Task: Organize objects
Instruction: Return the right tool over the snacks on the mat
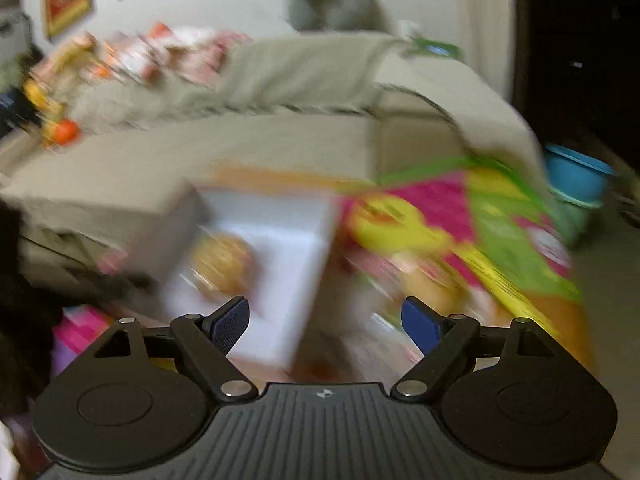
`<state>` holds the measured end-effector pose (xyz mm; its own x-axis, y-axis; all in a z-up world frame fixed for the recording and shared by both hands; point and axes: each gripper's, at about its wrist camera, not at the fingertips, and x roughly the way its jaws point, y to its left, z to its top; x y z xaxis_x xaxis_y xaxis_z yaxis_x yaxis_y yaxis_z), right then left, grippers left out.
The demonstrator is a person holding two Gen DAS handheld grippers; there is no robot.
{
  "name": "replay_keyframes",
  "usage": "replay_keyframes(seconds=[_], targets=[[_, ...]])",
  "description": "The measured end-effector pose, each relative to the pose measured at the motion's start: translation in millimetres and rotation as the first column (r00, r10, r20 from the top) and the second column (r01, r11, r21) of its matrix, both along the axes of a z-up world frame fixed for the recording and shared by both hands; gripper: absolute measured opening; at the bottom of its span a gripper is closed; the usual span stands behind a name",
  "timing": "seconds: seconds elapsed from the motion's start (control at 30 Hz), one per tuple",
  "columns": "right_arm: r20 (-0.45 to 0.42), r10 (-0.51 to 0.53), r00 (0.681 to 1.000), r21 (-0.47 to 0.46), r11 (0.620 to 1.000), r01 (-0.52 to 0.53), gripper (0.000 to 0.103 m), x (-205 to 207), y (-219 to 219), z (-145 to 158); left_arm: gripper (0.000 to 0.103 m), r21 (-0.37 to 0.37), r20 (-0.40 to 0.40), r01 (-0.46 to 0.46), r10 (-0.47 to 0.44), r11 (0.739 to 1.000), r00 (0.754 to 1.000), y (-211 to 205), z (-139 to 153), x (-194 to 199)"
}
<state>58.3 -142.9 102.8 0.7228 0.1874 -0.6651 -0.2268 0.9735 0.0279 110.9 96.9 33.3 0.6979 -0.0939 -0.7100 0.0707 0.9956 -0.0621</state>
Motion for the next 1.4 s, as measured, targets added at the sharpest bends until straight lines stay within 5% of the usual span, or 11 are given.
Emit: replay_keyframes(seconds=[0.1,0.23,0.77,0.97,1.1,1.17,1.23,1.4], targets=[[-0.026,-0.130,0.991,-0.123,0.984,0.126,0.084,-18.0,-31.8,-25.4,0.012,-0.001,-0.004,0.001,-0.001,1.000,1.000,-0.3,-0.1,1.4],[-0.040,-0.205,0.978,-0.159,0.968,0.196,0.084,-30.2,-57.9,-39.8,0.012,0.009,-0.006,0.002,-0.002,1.000,1.000,-2.3,0.8,3.0],[-0.055,-0.236,0.970,-0.133,0.965,0.227,0.085,-35.1,-68.8,-57.9,0.012,0.022,-0.018,0.016,-0.016,1.000,1.000,-1.9,1.5,3.1],[-0.012,-0.258,0.966,-0.013,0.966,0.257,0.087,-32.9,-106.2,-40.1,0.012,0.023,-0.017,0.024,-0.024,0.999,1.000,-0.3,2.1,3.0],[-0.029,-0.417,0.909,0.094,0.904,0.418,0.087,-19.6,-163.8,-29.7,0.012,0.015,-0.012,0.025,-0.024,1.000,1.000,0.2,1.6,2.8],[-0.047,-0.463,0.885,0.117,0.878,0.465,0.081,-13.3,-185.6,-31.3,0.012,0.012,-0.014,0.025,-0.025,1.000,1.000,0.7,1.8,2.7],[-0.065,-0.492,0.868,0.106,0.862,0.496,0.064,-4.1,-200.2,-35.9,0.012,0.015,-0.017,0.024,-0.024,1.000,1.000,0.5,2.8,2.8],[-0.167,-0.474,0.865,0.130,0.859,0.495,0.053,21.9,-204.0,-61.9,0.012,0.037,-0.014,0.025,-0.025,0.999,1.000,-3.1,6.9,0.8]])
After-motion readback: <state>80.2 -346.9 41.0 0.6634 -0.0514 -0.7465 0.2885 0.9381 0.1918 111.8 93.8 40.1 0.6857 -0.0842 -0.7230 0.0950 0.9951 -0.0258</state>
